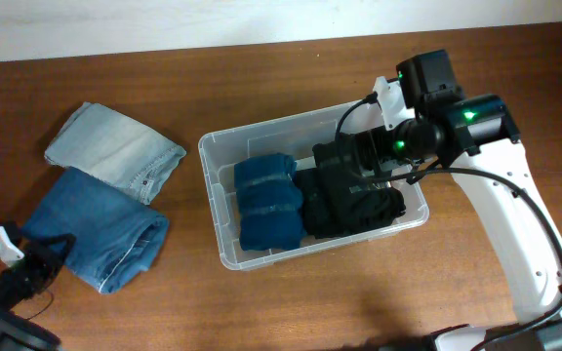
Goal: Pack container
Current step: 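Grasp the dark-blue folded jeans with the left gripper, then lift the dark-blue jeans over the bin and lay them on top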
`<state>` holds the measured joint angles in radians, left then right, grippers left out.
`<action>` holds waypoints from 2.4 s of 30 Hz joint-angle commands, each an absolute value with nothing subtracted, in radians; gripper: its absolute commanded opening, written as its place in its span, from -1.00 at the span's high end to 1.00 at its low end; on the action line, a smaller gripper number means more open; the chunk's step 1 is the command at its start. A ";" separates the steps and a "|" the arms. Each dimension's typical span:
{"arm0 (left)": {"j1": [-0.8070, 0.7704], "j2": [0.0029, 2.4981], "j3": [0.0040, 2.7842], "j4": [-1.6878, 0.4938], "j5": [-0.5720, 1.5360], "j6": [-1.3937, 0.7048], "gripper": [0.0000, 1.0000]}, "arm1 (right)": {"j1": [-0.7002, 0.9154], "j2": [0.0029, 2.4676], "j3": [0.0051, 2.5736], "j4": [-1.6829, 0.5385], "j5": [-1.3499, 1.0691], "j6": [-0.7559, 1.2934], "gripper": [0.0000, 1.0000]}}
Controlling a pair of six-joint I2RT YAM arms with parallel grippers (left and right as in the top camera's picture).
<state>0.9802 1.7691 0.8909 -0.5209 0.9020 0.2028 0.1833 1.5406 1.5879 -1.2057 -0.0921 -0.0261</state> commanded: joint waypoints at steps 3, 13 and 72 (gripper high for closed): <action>0.965 1.461 0.895 -0.566 1.039 0.110 0.99 | 0.086 1.466 1.664 -1.221 -0.070 0.028 -0.97; 0.743 1.020 1.056 -0.611 1.077 -0.113 0.99 | -0.240 1.365 1.711 -1.262 -0.137 0.117 -0.97; -0.686 1.615 1.161 0.034 0.363 -0.963 0.99 | -0.289 1.446 1.702 -1.329 -0.118 0.109 -0.97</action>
<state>-0.6678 1.6142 1.1091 0.0143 0.3157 -0.9840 -0.2829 1.4467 1.6985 -1.3254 -0.1284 0.1051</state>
